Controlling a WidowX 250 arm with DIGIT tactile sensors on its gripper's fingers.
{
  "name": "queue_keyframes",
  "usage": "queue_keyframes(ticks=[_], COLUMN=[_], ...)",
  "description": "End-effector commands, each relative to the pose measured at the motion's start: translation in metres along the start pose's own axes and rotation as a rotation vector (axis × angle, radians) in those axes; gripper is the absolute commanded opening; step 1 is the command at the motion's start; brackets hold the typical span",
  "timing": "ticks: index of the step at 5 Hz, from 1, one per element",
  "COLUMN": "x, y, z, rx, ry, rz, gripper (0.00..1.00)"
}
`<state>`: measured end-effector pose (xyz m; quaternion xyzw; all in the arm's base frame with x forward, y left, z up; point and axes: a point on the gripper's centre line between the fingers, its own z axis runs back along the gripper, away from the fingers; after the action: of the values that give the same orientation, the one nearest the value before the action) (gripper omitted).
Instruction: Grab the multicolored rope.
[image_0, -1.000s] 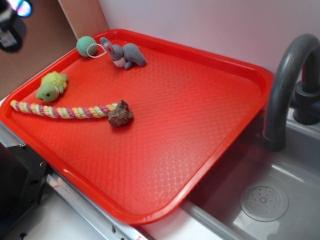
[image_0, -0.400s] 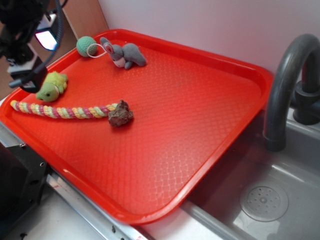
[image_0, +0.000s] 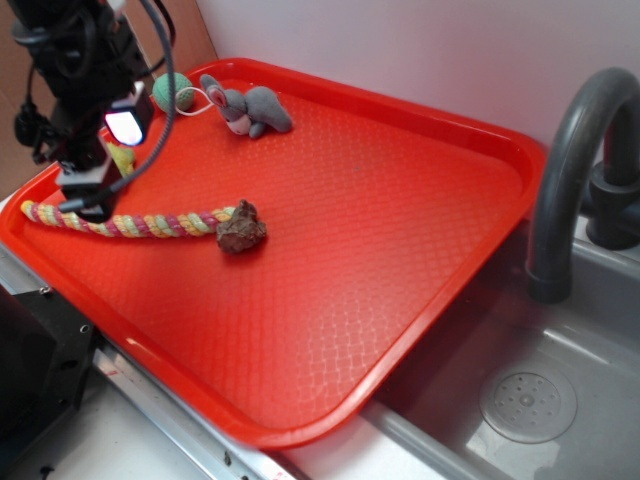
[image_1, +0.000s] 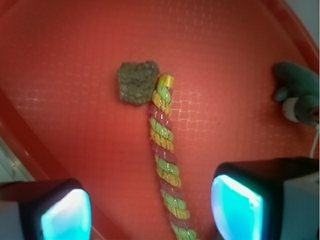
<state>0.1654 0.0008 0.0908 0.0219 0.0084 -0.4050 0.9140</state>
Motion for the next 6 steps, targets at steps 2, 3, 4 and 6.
queue_keyframes(ticks=[2, 3, 4, 6], x=[-0.009, -0.007, -0.009, -0.012], y=[0.005, 0.005, 0.008, 0.007], z=[-0.055, -0.066, -0.077, -0.086], rx=[-0.061, -0.063, -0.090, -0.072], ry=[0.133, 0.163, 0.191, 0.236], rz=[0.045, 0.037, 0.054, 0.039], gripper=[1.00, 1.00, 1.00, 0.00])
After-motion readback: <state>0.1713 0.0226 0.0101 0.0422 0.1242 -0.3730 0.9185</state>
